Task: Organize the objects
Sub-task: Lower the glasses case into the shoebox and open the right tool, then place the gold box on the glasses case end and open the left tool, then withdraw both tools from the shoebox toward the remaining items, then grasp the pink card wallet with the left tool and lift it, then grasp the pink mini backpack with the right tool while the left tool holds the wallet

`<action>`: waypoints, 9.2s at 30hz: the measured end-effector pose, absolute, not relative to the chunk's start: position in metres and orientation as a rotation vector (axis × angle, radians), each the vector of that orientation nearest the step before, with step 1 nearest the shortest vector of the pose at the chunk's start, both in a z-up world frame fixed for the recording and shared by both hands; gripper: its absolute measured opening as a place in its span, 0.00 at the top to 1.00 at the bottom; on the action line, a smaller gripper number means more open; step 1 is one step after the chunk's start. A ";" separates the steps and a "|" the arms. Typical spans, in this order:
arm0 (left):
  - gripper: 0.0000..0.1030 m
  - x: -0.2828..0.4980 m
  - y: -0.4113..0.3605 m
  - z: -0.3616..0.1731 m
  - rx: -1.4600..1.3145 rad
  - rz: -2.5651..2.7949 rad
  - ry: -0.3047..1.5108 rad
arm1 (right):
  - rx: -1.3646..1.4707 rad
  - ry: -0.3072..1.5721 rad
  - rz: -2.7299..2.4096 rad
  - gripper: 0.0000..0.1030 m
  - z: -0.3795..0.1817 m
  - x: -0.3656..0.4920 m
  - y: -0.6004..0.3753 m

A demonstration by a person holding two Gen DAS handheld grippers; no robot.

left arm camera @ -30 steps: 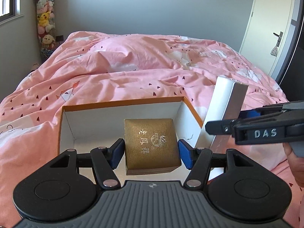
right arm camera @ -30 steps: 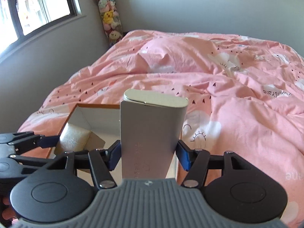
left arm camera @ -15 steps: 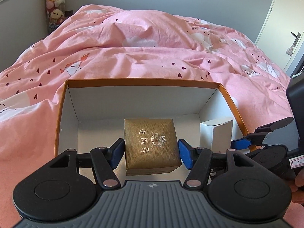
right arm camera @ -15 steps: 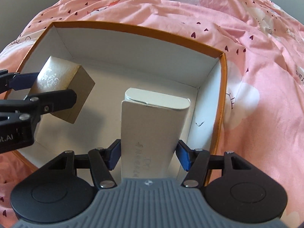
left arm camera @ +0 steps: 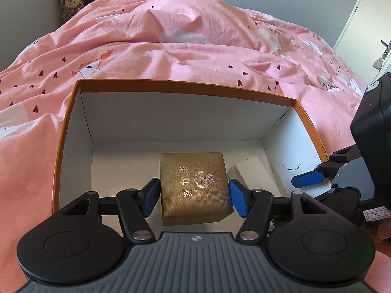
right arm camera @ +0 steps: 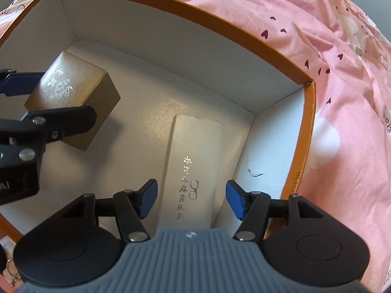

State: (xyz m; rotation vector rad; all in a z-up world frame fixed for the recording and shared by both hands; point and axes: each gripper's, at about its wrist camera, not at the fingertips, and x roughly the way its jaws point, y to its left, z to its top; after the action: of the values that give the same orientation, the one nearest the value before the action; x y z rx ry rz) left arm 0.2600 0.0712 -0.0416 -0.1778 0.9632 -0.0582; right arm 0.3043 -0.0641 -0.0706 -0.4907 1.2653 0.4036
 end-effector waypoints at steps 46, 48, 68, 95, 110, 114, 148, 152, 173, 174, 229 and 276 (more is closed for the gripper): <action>0.31 0.305 0.039 -0.074 0.002 -0.119 1.134 | -0.806 0.937 0.740 0.45 -0.055 0.312 -0.072; 0.31 0.309 0.035 -0.078 0.048 -0.113 1.157 | -0.792 0.929 0.734 0.45 -0.056 0.307 -0.074; 0.34 0.302 0.025 -0.086 0.182 -0.148 1.280 | -0.552 0.844 0.686 0.46 -0.032 0.277 -0.120; 0.35 0.387 -0.003 -0.068 -0.241 -0.143 1.288 | -0.441 0.788 0.506 0.50 -0.020 0.298 -0.156; 0.32 0.388 -0.005 -0.066 -0.317 -0.269 1.241 | -0.439 0.817 0.499 0.48 -0.029 0.304 -0.156; 0.31 0.389 -0.009 -0.063 -0.298 -0.282 1.230 | -0.441 0.822 0.501 0.48 -0.031 0.304 -0.155; 0.62 0.224 0.019 0.032 -0.027 -0.205 0.829 | -0.226 0.769 0.466 0.49 0.011 0.234 -0.152; 0.62 0.192 0.029 0.031 -0.060 -0.204 0.871 | -0.150 0.763 0.488 0.48 0.016 0.196 -0.156; 0.62 0.101 -0.016 -0.037 -0.024 -0.336 1.034 | 0.190 1.120 0.324 0.62 -0.074 0.100 -0.191; 0.62 0.100 -0.024 -0.040 0.022 -0.348 1.030 | 0.187 1.124 0.312 0.62 -0.075 0.100 -0.194; 0.83 0.059 -0.041 -0.023 0.112 -0.299 0.967 | -0.071 1.073 0.332 0.74 -0.044 0.113 -0.180; 0.59 0.143 0.025 -0.058 -0.015 -0.374 1.289 | 0.550 1.415 0.438 0.56 -0.136 0.137 -0.200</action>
State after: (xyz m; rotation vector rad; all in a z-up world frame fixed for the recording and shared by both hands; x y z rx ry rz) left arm 0.1432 0.0253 -0.0580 -0.0152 1.2890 -0.3742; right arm 0.1372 -0.1998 -0.1355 0.5500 1.4151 0.4379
